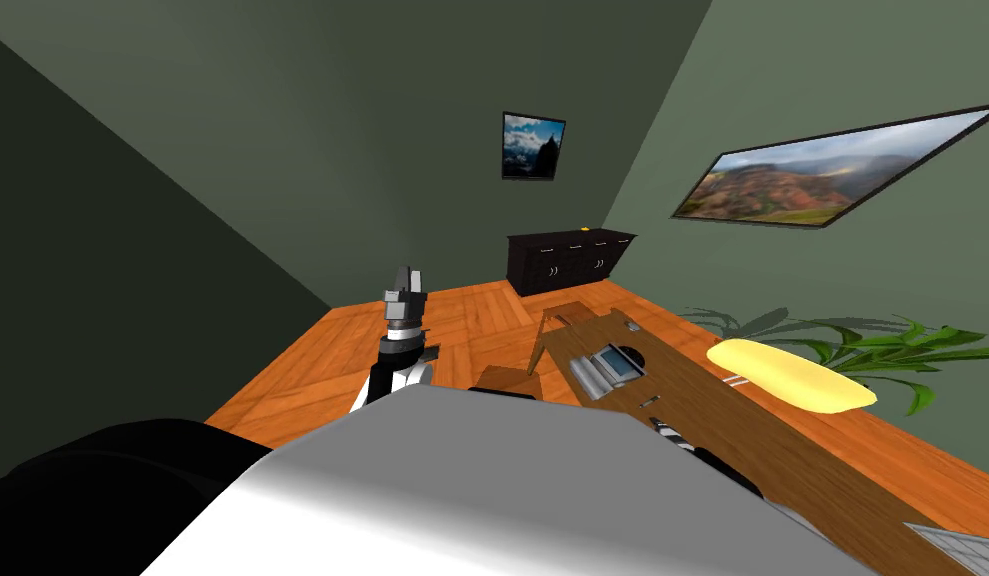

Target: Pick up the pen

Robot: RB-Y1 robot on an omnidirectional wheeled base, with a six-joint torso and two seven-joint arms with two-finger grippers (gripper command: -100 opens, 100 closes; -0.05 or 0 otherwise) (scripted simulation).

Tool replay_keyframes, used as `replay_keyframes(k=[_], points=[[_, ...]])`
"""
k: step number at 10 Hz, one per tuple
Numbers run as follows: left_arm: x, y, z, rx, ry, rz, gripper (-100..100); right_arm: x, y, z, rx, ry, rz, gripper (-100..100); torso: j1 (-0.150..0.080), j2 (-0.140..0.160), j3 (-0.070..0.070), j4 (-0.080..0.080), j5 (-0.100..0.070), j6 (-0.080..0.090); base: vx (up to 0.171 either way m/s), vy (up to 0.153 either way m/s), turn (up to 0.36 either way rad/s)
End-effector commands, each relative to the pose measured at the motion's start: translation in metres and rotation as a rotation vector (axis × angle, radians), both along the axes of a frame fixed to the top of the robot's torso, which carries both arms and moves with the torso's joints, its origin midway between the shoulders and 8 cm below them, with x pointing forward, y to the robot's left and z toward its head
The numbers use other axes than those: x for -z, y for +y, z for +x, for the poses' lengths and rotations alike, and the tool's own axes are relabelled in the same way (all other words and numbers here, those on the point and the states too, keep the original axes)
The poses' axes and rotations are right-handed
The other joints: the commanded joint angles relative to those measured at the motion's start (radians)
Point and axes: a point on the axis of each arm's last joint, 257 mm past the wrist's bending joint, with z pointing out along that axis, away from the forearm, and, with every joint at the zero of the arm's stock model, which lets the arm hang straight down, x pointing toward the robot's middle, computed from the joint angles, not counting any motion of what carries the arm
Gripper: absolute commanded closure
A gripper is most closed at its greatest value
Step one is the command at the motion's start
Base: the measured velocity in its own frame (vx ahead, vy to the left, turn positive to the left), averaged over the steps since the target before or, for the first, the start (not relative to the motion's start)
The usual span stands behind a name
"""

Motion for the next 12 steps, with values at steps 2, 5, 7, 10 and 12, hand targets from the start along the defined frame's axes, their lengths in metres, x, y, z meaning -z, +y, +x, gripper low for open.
replay_keyframes(k=[2, 5, 7, 10, 12], points=[[0.0, 0.0, 0.0, 0.0, 0.0, 0.0, 0, 0.007, -0.013, -0.021, 0.023, 0.082, -0.01, -100, 0.001, 0.001, 0.0, 0.0, 0.0, 0.001, 0.057, -0.019, 0.099], [0.0, 0.0, 0.0, 0.0, 0.0, 0.0, 0, 0.017, -0.031, -0.055, 0.056, 0.206, -0.019, -100, -0.002, -0.003, -0.002, -0.001, 0.0, 0.0, 0.116, -0.054, 0.207], [0.0, 0.0, 0.0, 0.0, 0.0, 0.0, 0, 0.021, -0.039, -0.073, 0.073, 0.27, -0.019, -100, -0.002, -0.004, -0.002, -0.001, -0.001, 0.0, 0.117, -0.061, 0.141], [0.0, 0.0, 0.0, 0.0, 0.0, 0.0, 0, 0.025, -0.045, -0.089, 0.088, 0.333, -0.016, -100, 0.0, -0.003, -0.002, -0.001, 0.0, 0.001, 0.107, -0.044, 0.079], [0.0, 0.0, 0.0, 0.0, 0.0, 0.0, 0, 0.025, -0.045, -0.09, 0.09, 0.336, -0.015, -100, 0.001, -0.001, -0.001, 0.0, 0.0, 0.001, 0.052, -0.023, 0.04]])
